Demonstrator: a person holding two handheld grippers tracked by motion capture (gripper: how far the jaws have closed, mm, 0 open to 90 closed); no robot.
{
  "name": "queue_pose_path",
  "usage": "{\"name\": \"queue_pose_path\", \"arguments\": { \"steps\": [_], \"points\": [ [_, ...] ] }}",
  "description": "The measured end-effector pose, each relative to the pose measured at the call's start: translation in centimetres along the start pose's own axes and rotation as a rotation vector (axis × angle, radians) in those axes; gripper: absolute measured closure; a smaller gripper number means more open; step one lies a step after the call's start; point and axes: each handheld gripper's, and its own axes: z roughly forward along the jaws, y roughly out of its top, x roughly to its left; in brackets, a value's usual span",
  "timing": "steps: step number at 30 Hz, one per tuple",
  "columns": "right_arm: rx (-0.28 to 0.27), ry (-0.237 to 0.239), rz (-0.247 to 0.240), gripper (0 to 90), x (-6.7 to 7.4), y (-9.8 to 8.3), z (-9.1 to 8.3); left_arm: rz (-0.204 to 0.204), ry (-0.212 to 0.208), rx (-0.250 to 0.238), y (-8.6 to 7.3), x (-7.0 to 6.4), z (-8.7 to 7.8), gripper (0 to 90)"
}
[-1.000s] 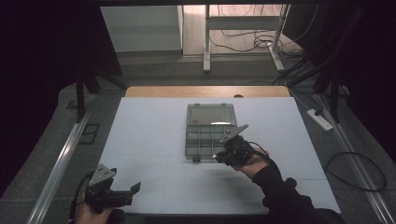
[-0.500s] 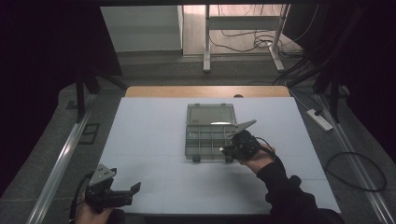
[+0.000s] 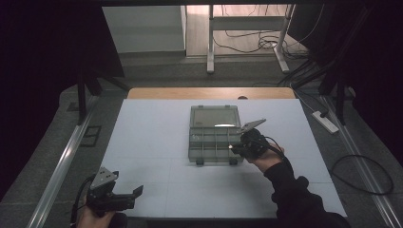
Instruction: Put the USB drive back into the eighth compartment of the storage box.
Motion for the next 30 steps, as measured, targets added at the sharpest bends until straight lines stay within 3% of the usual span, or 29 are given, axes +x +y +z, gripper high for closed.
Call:
{"name": "queue_pose_path", "arguments": {
  "steps": [19,30],
  "points": [
    [0.022,-0.062,0.008,79.2,-1.1,-0.4,0.9,0.001,0.001,0.002,0.0,0.0,0.0,0.7],
    [0.063,-0.087,-0.009,79.1,-1.2,-0.9,2.1,0.0,0.001,0.002,0.0,0.0,0.0,0.7]
  ]
}}
